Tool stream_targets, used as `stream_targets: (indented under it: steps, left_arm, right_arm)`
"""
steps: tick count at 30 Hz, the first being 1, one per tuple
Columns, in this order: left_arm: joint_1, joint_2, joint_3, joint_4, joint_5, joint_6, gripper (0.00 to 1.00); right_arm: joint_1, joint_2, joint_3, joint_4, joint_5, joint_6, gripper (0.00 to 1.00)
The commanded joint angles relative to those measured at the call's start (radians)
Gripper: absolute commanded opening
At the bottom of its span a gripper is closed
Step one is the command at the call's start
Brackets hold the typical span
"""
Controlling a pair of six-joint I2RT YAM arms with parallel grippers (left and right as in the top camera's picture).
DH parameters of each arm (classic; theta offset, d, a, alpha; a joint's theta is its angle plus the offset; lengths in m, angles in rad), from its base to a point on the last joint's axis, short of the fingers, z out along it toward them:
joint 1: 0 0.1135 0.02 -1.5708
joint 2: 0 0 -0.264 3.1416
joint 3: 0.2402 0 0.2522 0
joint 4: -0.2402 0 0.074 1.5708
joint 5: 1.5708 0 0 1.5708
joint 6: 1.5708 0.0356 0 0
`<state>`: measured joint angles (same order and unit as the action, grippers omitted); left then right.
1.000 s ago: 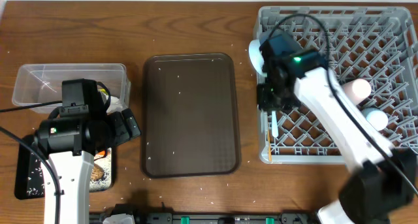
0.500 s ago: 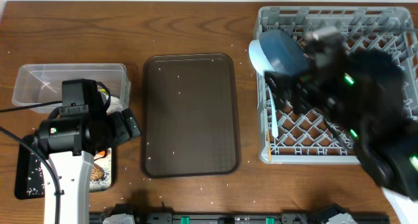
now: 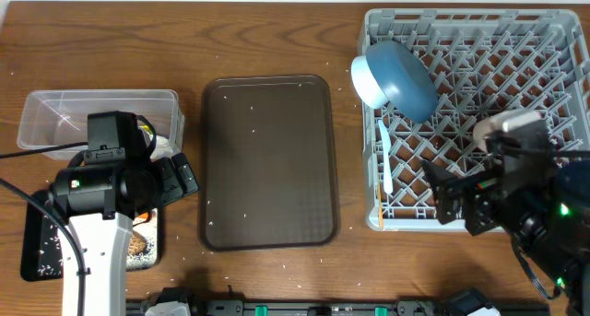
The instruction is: Sort waste into correct bins and load items into the dishwasher rack
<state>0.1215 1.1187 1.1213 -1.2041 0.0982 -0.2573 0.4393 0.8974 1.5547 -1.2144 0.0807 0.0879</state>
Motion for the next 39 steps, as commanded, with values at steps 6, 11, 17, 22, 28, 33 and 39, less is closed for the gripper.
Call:
stream_targets:
  steps: [6,11,17,22,28,33,39]
  left_arm:
    - [-0.003,0.004,0.002,-0.003,-0.002,0.013,0.98]
    - [-0.003,0.004,0.002,-0.003,-0.002,0.013,0.98]
    - [-0.003,0.004,0.002,-0.003,-0.002,0.013,0.98]
    - [-0.003,0.004,0.002,-0.003,-0.002,0.013,0.98]
    - [-0.003,0.004,0.002,-0.003,-0.002,0.013,0.98]
    - [-0.003,0.004,0.002,-0.003,-0.002,0.013,0.98]
    - [-0.003,0.004,0.002,-0.003,-0.001,0.013,0.98]
  right_arm:
    - [0.006,0.001,-0.008,-0.002,0.235,0.016,0.99]
    - [-0.034,-0.043,-0.059,0.054,0.275,0.022,0.99]
    - [-0.21,-0.231,-0.338,0.322,0.2,0.011,0.99]
    - [-0.268,-0.391,-0.599,0.443,0.137,0.012,0.99]
    - [-0.319,-0.588,-0.904,0.624,0.074,0.012,0.99]
    - [-0.362,-0.748,-1.139,0.827,0.034,0.013,0.99]
    - [-0.377,-0.89,-1.347,1.011,0.016,0.02,0.99]
